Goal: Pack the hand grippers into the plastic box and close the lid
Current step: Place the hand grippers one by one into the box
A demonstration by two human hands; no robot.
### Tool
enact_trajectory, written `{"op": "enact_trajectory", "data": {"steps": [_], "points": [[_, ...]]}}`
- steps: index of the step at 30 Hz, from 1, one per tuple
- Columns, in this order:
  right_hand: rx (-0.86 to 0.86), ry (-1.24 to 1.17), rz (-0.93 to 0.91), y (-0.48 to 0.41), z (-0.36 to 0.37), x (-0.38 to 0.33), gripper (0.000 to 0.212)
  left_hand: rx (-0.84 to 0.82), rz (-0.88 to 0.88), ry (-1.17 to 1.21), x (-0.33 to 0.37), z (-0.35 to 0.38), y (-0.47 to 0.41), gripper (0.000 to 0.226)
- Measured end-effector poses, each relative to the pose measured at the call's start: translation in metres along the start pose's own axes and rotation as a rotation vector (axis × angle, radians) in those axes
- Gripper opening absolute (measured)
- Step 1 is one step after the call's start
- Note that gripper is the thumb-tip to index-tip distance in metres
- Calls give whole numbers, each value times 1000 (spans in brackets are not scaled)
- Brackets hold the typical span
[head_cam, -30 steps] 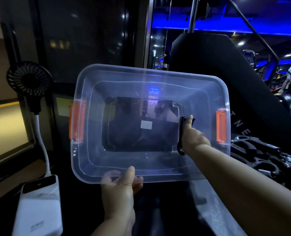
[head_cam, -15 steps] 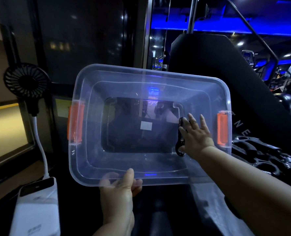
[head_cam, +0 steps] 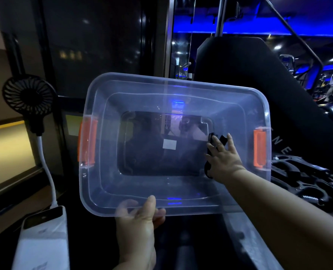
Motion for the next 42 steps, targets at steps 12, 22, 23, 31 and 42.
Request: {"op": "enact_trajectory", "data": {"steps": [12, 22, 23, 31, 42], "points": [[8, 56, 26, 0, 1, -3, 56, 37, -15, -38, -2, -1, -2, 32], [53, 10, 27, 3, -5, 3, 76, 71, -6, -25, -3, -3, -4, 26], [48, 4, 24, 4, -7, 3, 74, 75, -6, -24, -4, -3, -4, 26], [28, -107, -9, 20, -11, 7, 72, 84, 9, -16, -3, -2, -4, 32], [215, -718, -81, 94, -30, -9, 48, 51, 30, -26, 4, 0, 3, 28]]}}
Point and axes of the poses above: each hand's wrist, its own y-axis away from the middle knuckle, its own z-axis out of the palm, x = y × z, the point moved 4 cm from there along -y, towards the middle knuckle, and after that the axes turned 3 degrees about -x, right-handed, at the moved point
